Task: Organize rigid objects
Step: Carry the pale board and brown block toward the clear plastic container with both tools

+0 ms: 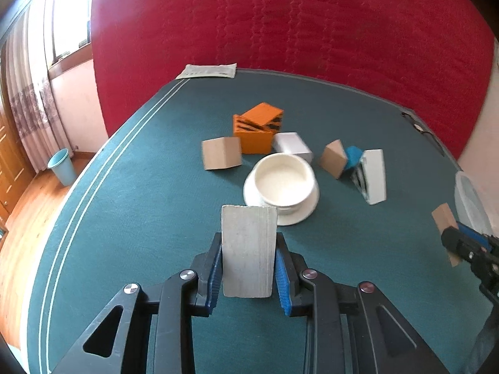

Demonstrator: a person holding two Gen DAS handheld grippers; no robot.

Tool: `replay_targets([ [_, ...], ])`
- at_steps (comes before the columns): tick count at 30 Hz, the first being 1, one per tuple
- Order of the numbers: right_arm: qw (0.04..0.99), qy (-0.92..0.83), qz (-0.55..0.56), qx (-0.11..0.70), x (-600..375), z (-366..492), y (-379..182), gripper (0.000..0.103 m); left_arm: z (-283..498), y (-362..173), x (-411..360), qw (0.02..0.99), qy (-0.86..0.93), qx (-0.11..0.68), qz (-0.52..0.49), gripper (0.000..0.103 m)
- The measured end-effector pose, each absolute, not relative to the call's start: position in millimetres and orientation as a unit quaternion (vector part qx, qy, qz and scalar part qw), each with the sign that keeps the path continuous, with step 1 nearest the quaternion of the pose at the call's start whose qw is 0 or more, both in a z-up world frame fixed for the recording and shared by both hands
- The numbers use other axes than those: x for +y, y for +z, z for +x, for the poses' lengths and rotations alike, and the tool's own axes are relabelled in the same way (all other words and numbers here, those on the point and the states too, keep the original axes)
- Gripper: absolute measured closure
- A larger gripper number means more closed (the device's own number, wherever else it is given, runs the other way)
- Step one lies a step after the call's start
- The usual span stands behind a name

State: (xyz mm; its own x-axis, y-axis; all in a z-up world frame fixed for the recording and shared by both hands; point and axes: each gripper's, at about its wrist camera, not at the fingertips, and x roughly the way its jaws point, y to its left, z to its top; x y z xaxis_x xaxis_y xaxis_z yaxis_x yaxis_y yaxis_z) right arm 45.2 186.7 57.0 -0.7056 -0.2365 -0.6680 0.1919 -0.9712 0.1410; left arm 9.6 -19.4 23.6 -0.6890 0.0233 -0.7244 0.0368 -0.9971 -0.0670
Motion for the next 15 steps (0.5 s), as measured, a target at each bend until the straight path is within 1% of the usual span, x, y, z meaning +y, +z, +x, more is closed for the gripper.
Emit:
replay_targets([
  [7, 0.074, -0.934, 0.346, -0.050, 226, 57, 68, 0.075, 12, 39, 7, -0.021, -0.924, 0.024, 0.380, 0.072],
  [15, 0.001, -0.940, 0.334, -0.065, 284, 72, 73, 0.075, 9, 46, 36, -0.044, -0.924, 0.007, 0.379, 0.072],
])
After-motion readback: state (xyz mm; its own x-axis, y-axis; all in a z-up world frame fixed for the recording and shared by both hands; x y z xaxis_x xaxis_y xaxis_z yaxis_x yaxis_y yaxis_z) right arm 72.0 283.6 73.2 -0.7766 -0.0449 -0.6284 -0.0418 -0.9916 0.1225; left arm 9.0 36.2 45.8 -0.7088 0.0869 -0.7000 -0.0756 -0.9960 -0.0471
